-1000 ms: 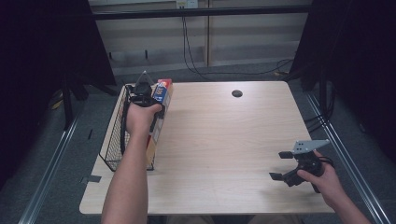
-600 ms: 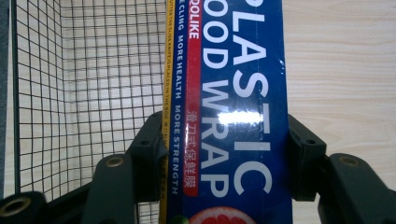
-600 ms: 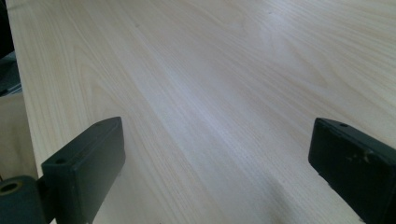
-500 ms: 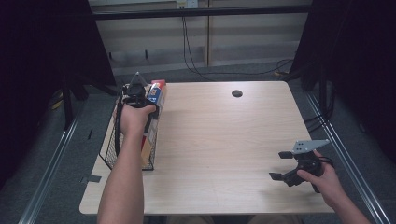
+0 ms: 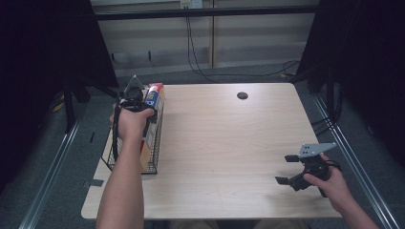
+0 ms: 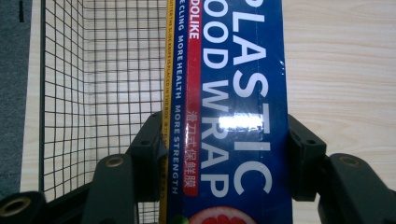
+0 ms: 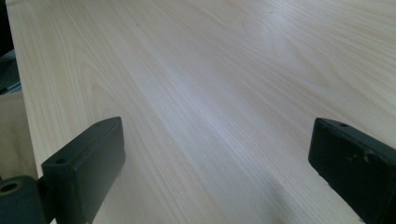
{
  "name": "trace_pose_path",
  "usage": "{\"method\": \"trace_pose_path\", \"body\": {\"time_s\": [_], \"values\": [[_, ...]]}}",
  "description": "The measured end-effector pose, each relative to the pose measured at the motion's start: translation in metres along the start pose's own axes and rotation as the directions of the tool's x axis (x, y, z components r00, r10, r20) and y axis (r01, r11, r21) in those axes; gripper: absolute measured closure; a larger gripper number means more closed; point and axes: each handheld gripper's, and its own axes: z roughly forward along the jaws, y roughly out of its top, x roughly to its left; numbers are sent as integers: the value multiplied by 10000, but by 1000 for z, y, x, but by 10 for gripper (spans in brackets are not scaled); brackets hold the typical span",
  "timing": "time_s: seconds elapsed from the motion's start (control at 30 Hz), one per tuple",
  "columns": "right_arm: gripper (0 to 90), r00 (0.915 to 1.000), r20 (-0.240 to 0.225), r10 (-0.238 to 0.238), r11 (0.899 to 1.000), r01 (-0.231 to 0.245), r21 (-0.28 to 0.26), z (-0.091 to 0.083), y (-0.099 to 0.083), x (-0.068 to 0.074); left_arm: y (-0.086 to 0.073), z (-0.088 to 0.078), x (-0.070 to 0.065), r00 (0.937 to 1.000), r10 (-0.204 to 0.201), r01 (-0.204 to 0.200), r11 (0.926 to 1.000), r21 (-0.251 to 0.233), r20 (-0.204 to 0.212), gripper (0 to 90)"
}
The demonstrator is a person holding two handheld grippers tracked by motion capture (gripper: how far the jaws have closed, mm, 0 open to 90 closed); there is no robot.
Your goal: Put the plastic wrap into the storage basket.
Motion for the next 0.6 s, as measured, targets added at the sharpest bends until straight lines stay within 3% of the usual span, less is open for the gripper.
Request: {"method": "trace_pose_path", "body": {"time_s": [0.27,0.6], "values": [[37,10000,14,11,10000,-11,-7,0,0,0,-1,1,7,9999,77,-76,9999,88,-125,434],[37,10000,5,-10,10000,10,32,0,0,0,-3,3,12,9999,-134,135,9999,66,-75,433]]}}
